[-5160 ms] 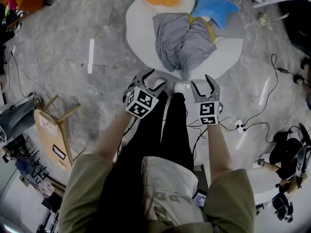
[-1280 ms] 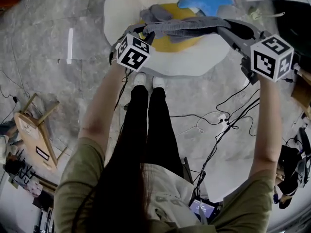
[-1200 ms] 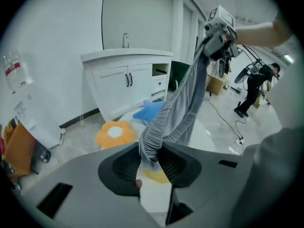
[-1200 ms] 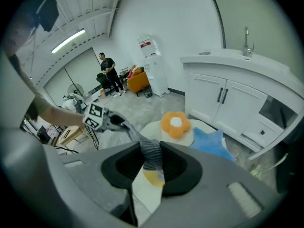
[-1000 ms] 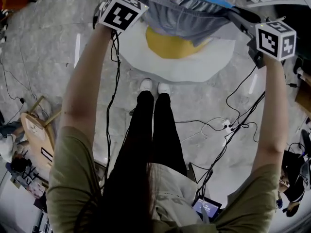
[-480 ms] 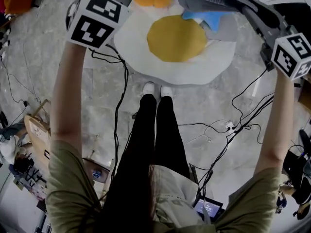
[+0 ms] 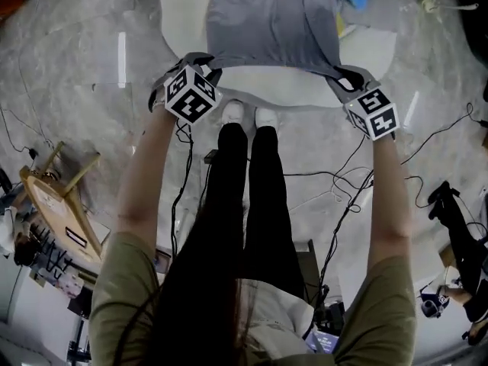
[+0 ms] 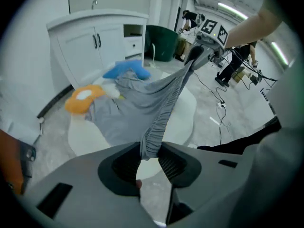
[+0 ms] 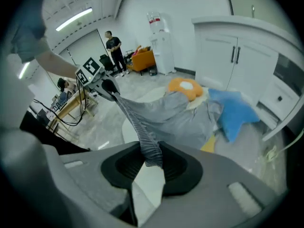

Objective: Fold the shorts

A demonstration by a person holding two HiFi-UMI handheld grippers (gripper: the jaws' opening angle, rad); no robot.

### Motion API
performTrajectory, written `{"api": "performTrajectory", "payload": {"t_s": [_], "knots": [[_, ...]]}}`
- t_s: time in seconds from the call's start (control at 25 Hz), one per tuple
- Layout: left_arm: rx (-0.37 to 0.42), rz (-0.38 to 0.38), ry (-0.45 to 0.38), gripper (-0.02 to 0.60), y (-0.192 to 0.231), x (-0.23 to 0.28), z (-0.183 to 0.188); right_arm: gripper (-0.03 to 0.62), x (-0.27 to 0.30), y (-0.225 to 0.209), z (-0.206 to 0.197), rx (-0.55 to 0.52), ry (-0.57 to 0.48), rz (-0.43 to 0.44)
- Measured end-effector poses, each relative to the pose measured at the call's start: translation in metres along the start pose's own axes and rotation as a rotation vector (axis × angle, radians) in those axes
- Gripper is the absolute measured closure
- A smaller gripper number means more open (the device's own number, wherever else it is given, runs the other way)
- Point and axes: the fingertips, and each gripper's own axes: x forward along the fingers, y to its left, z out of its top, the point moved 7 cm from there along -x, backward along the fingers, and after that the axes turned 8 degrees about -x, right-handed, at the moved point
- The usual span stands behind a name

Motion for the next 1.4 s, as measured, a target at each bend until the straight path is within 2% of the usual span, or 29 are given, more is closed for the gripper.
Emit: {"api": "performTrajectory", "payload": {"t_s": [0.16,0.36,0.56,0.76,0.84,0.88,0.92,0.96,1.04,1.12,1.2,1.4], "knots": [[-0.062,-0.057,0.098,0.471,-0.037,0.057,-0.063,0.494,0.047,0.044,-0.072,0.027,0.117,0.02],[-0.112,-0.061,0.127,0.471,-0.059,0.099,-0.098,0.494,0.086,0.072,-0.114,0.045,0.166,-0.01],[-0.063,-0.07,0.2,0.471,-0.068,0.144,-0.116,0.494,0.127,0.083,-0.149,0.023,0.249,-0.018],[-0.037,-0.104,0.239,0.469,-0.074,0.183,-0.133,0.492,0.157,0.082,-0.18,0.007,0.321,-0.009],[-0.025,-0.099,0.251,0.467,-0.074,0.192,-0.133,0.473,0.164,0.079,-0.185,-0.005,0.341,0.008],[-0.019,-0.103,0.261,0.46,-0.074,0.195,-0.133,0.428,0.167,0.079,-0.185,-0.017,0.353,0.032],[-0.013,-0.117,0.276,0.421,-0.075,0.195,-0.133,0.357,0.168,0.082,-0.185,-0.029,0.365,0.061],[-0.009,-0.139,0.295,0.348,-0.078,0.194,-0.134,0.313,0.169,0.086,-0.185,-0.037,0.374,0.088],[-0.003,-0.179,0.332,0.266,-0.084,0.187,-0.136,0.267,0.165,0.093,-0.181,-0.033,0.378,0.113],[-0.017,-0.193,0.352,0.227,-0.086,0.176,-0.136,0.261,0.155,0.095,-0.174,-0.005,0.363,0.099],[-0.06,-0.192,0.349,0.218,-0.084,0.16,-0.132,0.261,0.142,0.093,-0.165,0.033,0.339,0.073],[-0.204,-0.137,0.263,0.216,-0.061,0.107,-0.108,0.261,0.107,0.095,-0.131,0.096,0.267,0.032]]}}
